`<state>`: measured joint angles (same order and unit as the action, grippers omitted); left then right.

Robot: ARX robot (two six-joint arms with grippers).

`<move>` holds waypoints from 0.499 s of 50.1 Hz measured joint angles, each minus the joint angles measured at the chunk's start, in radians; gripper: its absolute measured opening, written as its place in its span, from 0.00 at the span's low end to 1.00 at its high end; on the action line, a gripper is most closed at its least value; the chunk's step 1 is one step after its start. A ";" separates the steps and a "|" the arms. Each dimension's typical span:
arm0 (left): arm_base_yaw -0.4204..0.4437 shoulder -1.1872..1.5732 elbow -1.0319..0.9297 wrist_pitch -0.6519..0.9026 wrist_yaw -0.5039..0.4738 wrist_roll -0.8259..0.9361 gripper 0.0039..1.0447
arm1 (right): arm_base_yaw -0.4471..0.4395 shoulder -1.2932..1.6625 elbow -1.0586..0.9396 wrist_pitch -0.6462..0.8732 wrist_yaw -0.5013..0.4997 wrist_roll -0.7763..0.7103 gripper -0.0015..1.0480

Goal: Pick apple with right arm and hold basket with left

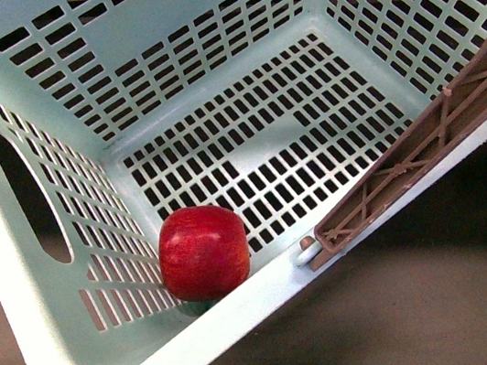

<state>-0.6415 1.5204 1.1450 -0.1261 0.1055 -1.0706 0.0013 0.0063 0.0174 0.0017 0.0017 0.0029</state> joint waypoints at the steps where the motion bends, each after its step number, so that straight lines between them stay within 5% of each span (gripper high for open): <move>1: 0.000 0.000 0.000 0.000 0.000 0.000 0.17 | 0.000 0.000 0.000 0.000 0.000 0.000 0.79; 6: 0.000 0.000 0.000 0.000 0.000 0.000 0.17 | 0.000 0.000 0.000 0.000 0.000 0.000 0.93; 25: 0.000 0.000 0.000 0.000 -0.002 0.000 0.17 | 0.000 0.000 0.000 0.000 0.000 0.000 0.92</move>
<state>-0.6415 1.5204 1.1450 -0.1265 0.1040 -1.0702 0.0013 0.0063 0.0174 0.0017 0.0017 0.0032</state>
